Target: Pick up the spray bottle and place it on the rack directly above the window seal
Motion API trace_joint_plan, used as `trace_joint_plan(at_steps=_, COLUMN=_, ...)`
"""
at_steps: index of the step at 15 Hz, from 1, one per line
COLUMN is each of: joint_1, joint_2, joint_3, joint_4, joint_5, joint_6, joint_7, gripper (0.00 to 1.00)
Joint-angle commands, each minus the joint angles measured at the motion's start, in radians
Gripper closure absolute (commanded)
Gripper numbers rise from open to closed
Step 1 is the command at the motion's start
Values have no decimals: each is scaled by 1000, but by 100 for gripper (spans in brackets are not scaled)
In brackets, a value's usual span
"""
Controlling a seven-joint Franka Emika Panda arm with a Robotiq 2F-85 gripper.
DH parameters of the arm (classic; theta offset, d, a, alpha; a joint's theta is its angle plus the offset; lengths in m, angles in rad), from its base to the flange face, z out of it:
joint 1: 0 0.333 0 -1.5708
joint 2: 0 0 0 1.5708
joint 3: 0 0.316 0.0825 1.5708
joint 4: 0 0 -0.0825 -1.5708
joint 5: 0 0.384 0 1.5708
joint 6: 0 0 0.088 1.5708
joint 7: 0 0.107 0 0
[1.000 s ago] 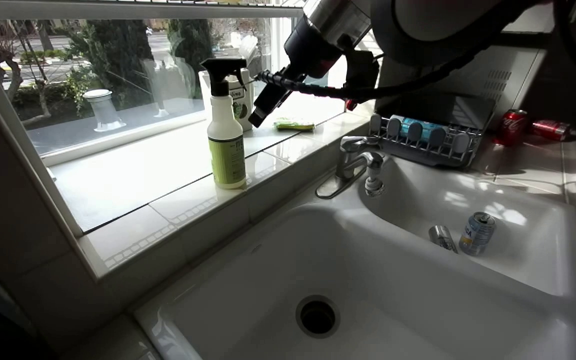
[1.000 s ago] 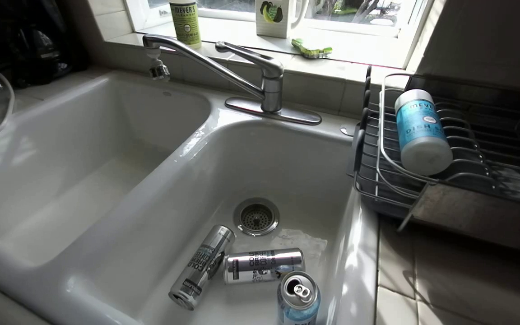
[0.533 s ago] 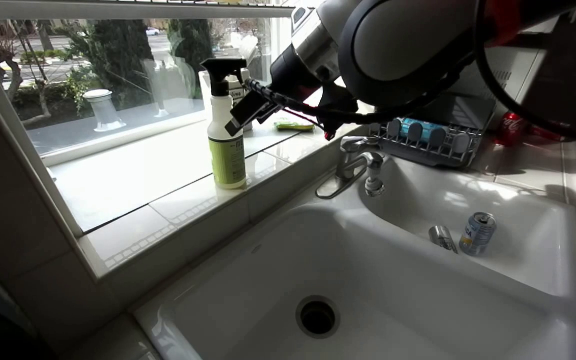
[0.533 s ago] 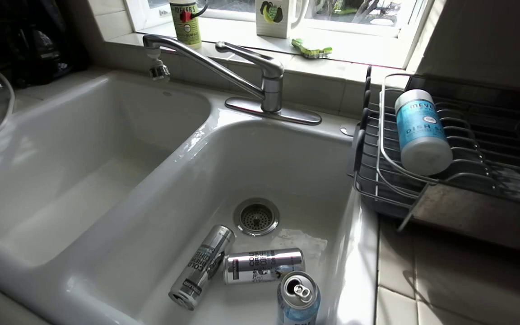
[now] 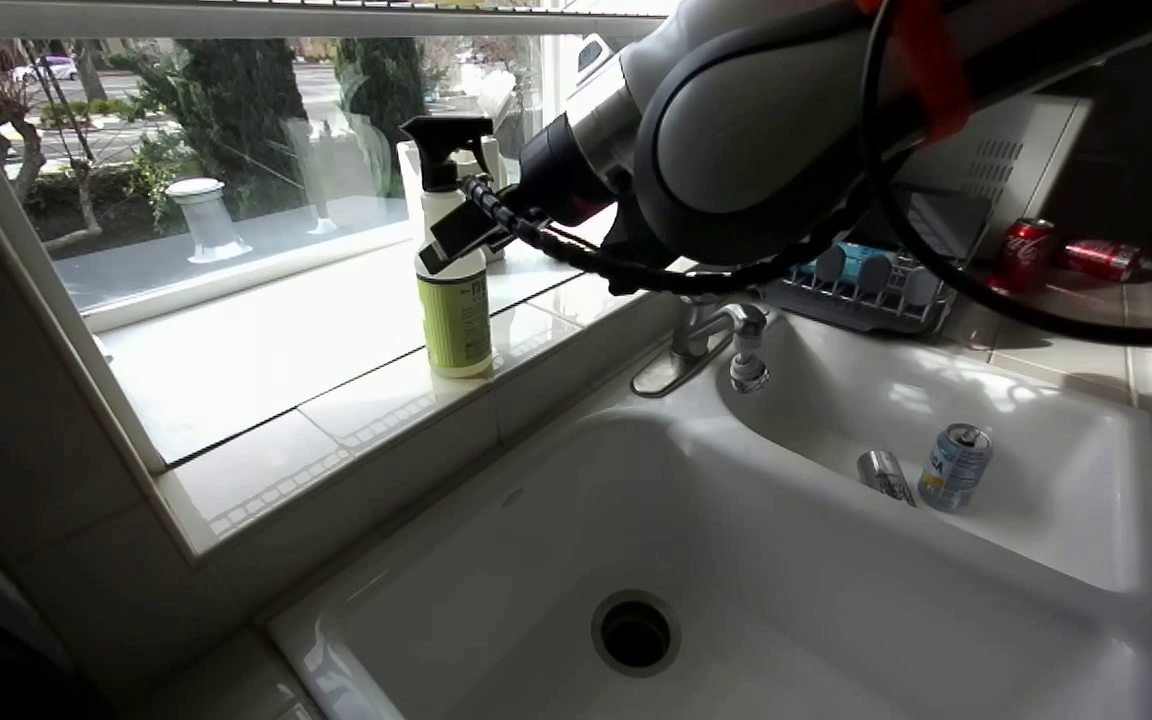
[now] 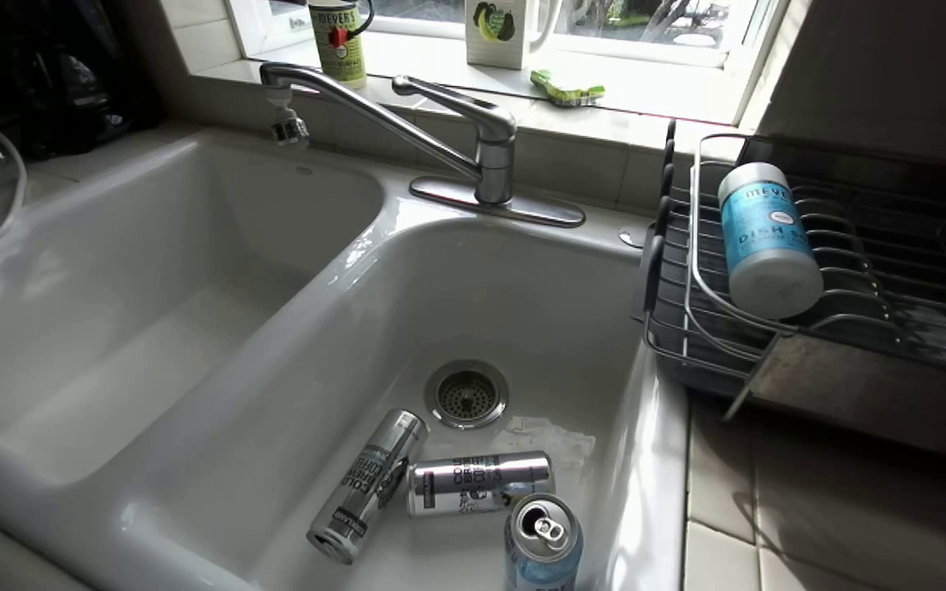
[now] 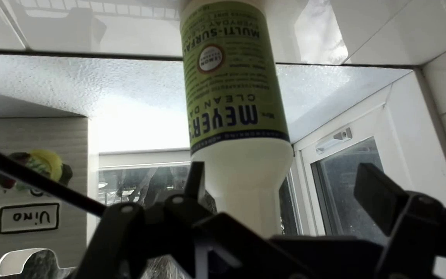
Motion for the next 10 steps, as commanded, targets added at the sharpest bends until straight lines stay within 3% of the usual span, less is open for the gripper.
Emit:
trace_joint_plan(at_steps=1, joint_1=-14, joint_2=25, joint_3=22, joint_4=11, joint_5=16, joint_6=51, joint_7=-29, gripper=26)
trace_joint_plan(at_steps=5, joint_1=-14, joint_2=30, joint_3=17, joint_4=7, joint_5=7, joint_6=80, joint_7=-26, gripper=58)
trace_joint_plan(at_steps=6, joint_1=-13, joint_2=31, joint_3=15, joint_4=6, joint_5=5, joint_6=83, joint_7=-25, gripper=29)
trace_joint_plan(at_steps=10, joint_1=-18, joint_2=37, joint_3=19, joint_4=10, joint_5=7, joint_6=95, joint_7=-29, gripper=9)
